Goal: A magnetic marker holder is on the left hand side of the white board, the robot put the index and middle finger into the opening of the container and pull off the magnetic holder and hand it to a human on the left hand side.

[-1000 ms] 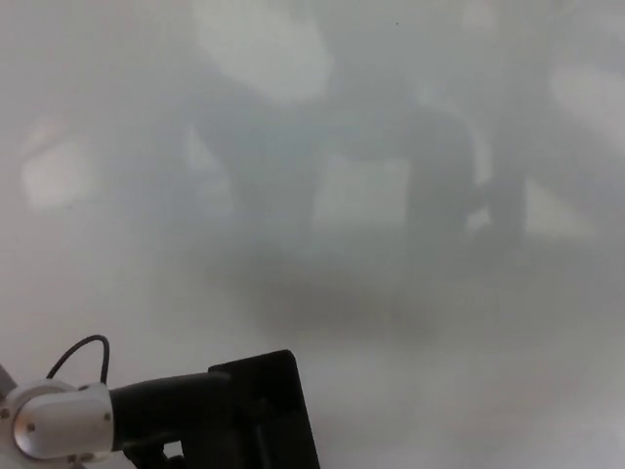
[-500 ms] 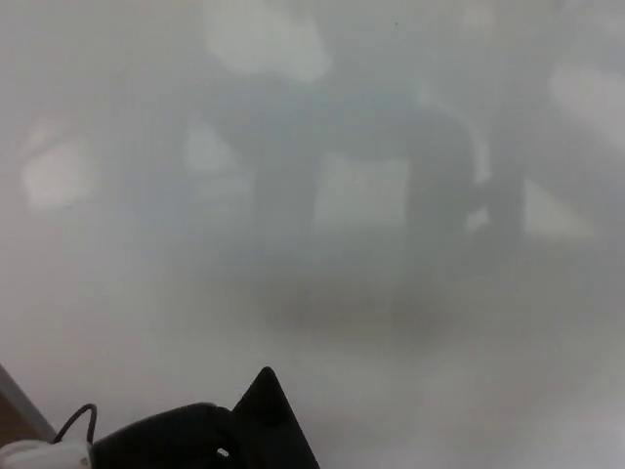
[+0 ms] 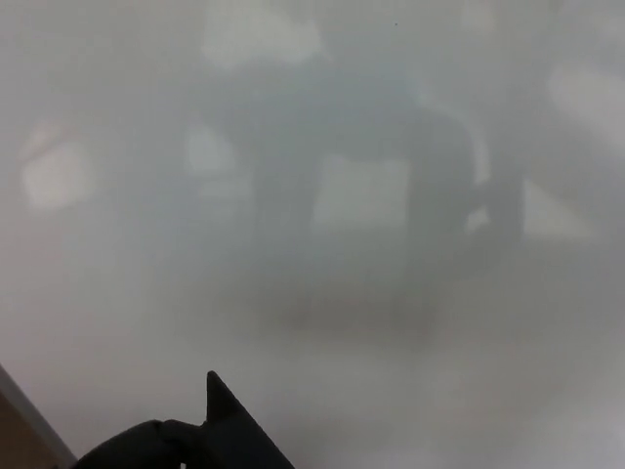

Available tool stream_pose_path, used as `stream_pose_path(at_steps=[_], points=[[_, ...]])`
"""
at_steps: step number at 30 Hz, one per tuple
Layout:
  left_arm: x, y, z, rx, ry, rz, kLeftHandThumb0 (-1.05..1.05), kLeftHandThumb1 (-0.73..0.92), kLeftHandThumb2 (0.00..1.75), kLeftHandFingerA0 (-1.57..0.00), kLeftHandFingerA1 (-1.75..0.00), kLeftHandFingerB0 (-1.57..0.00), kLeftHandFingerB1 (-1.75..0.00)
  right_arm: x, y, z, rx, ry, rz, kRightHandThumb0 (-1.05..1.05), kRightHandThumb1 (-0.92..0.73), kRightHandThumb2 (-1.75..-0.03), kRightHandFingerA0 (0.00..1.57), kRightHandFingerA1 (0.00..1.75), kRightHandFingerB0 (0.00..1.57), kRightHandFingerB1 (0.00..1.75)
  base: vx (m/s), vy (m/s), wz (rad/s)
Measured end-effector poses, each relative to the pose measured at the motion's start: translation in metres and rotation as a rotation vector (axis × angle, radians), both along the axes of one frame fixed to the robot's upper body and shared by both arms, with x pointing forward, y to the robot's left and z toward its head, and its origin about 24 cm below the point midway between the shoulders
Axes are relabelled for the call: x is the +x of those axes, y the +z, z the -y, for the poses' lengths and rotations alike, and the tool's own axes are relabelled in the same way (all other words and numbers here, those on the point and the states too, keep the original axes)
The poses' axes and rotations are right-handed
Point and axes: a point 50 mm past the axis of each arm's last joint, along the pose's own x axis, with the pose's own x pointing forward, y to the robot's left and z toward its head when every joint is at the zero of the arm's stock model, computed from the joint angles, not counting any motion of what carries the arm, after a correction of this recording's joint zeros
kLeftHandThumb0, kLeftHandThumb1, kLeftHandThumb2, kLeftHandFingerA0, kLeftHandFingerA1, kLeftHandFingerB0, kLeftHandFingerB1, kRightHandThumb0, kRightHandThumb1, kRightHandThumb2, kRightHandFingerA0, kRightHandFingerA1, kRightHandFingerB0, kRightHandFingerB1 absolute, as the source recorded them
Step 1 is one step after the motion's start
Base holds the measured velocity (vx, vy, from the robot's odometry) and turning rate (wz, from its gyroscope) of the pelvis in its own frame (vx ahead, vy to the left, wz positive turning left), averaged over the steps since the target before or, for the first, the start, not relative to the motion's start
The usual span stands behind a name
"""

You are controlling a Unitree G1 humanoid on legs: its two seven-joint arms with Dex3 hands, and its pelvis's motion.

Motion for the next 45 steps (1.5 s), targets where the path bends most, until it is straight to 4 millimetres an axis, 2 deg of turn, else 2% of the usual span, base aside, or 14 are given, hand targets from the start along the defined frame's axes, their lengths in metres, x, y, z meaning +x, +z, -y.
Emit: stream_pose_path(at_steps=[11, 13, 14, 27, 29, 30, 33, 34, 35, 39, 40, 43, 44, 45], points=[[-0.008, 0.0, -0.018, -0.158, 0.136, -0.073, -0.03, 0.57, 0.58, -0.8, -1.75, -0.71, -1.09, 0.0, 0.0, 0.0, 0.0, 0.002, -0.001, -0.57, -0.76, -0.64, 0.72, 0.5, 0.59, 0.4, 0.0, 0.0, 0.0], [-0.009, 0.0, -0.023, -0.18, 0.161, -0.084, -0.09, 0.56, 0.56, -0.81, -1.75, -0.73, -1.06, 0.0, 0.0, 0.0, 0.0, 0.002, -0.001, -0.56, -0.76, -0.64, 0.72, 0.5, 0.59, 0.4, 0.0, 0.0, 0.0], [-0.009, 0.001, -0.026, -0.191, 0.175, -0.088, -0.11, 0.58, 0.53, -0.78, -1.75, -0.77, -0.73, 0.0, 0.0, 0.0, 0.0, 0.002, -0.001, -0.54, -0.76, -0.64, 0.72, 0.5, 0.59, 0.4, 0.0, 0.0, 0.0], [-0.013, 0.007, -0.074, -0.357, 0.383, -0.128, -0.15, 0.61, 0.55, -0.78, -1.75, -0.66, -0.75, 0.0, 0.0, 0.0, 0.0, 0.002, -0.002, -0.55, -0.75, -0.64, 0.72, 0.5, 0.59, 0.4, 0.0, 0.0, 0.0], [-0.015, 0.008, -0.083, -0.391, 0.421, -0.136, -0.25, 0.63, 0.56, -0.7, -1.64, -0.54, -0.87, -0.001, 0.0, 0.0, 0.0, 0.002, -0.003, -0.56, -0.76, -0.64, 0.71, 0.5, 0.59, 0.4, 0.0, 0.0, 0.0], [-0.015, 0.008, -0.087, -0.408, 0.437, -0.142, -0.44, 0.47, 0.86, -0.85, -1.22, -0.62, -0.95, -0.001, 0.0, -0.001, 0.001, 0.002, -0.003, -0.56, -0.76, -0.63, 0.72, 0.5, 0.6, 0.4, 0.0, 0.0, 0.0], [-0.018, 0.008, -0.099, -0.454, 0.488, -0.152, -0.47, 0.51, 0.9, -0.72, -1.14, -0.56, -0.9, -0.001, -0.001, -0.001, 0.001, 0.002, -0.004, -0.56, -0.76, -0.64, 0.72, 0.5, 0.59, 0.4, 0.0, 0.0, 0.0], [-0.018, 0.008, -0.102, -0.469, 0.502, -0.154, -0.55, 0.61, 0.59, -0.63, -0.96, -0.55, -0.64, -0.001, -0.001, -0.001, 0.001, 0.002, -0.004, -0.55, -0.75, -0.64, 0.73, 0.51, 0.6, 0.4, 0.0, 0.0, 0.0], [-0.019, 0.008, -0.104, -0.476, 0.509, -0.154, -0.74, 0.51, 0.7, -0.56, -0.57, -0.53, -0.48, -0.001, -0.001, -0.001, 0.001, 0.002, -0.004, -0.56, -0.75, -0.63, 0.73, 0.51, 0.61, 0.41, 0.0, 0.0, 0.0], [-0.022, 0.01, -0.118, -0.55, 0.569, -0.152, -0.72, 0.61, 0.59, -0.53, -0.48, -0.58, -0.4, -0.001, -0.001, -0.001, 0.001, 0.002, -0.006, -0.55, -0.75, -0.64, 0.74, 0.52, 0.6, 0.41, 0.0, 0.0, 0.0], [-0.023, 0.01, -0.122, -0.574, 0.585, -0.151, -0.81, 0.66, 0.61, -0.3, -0.43, -0.38, -0.32, -0.002, -0.001, -0.001, 0.001, 0.002, -0.007, -0.55, -0.76, -0.64, 0.73, 0.51, 0.6, 0.4, 0.0, 0.0, 0.0], [-0.024, 0.013, -0.13, -0.638, 0.615, -0.146, -0.86, 0.62, 0.59, -0.25, -0.36, -0.26, -0.31, -0.002, -0.001, -0.001, 0.0, 0.001, -0.008, -0.54, -0.75, -0.63, 0.73, 0.5, 0.6, 0.4, 0.0, 0.0, 0.0], [-0.024, 0.013, -0.131, -0.651, 0.619, -0.145, -1.0, 0.73, 0.63, -0.25, -0.35, -0.17, -0.3, -0.002, -0.001, -0.001, 0.0, 0.001, -0.009, -0.55, -0.75, -0.63, 0.73, 0.51, 0.6, 0.4, 0.0, 0.0, 0.0], [-0.025, 0.013, -0.134, -0.676, 0.625, -0.146, -1.0, 0.61, 1.03, -0.09, -0.41, -0.07, -0.32, -0.002, -0.001, -0.001, 0.0, 0.0, -0.009, -0.56, -0.74, -0.63, 0.73, 0.52, 0.61, 0.4, 0.0, 0.0, 0.0]])
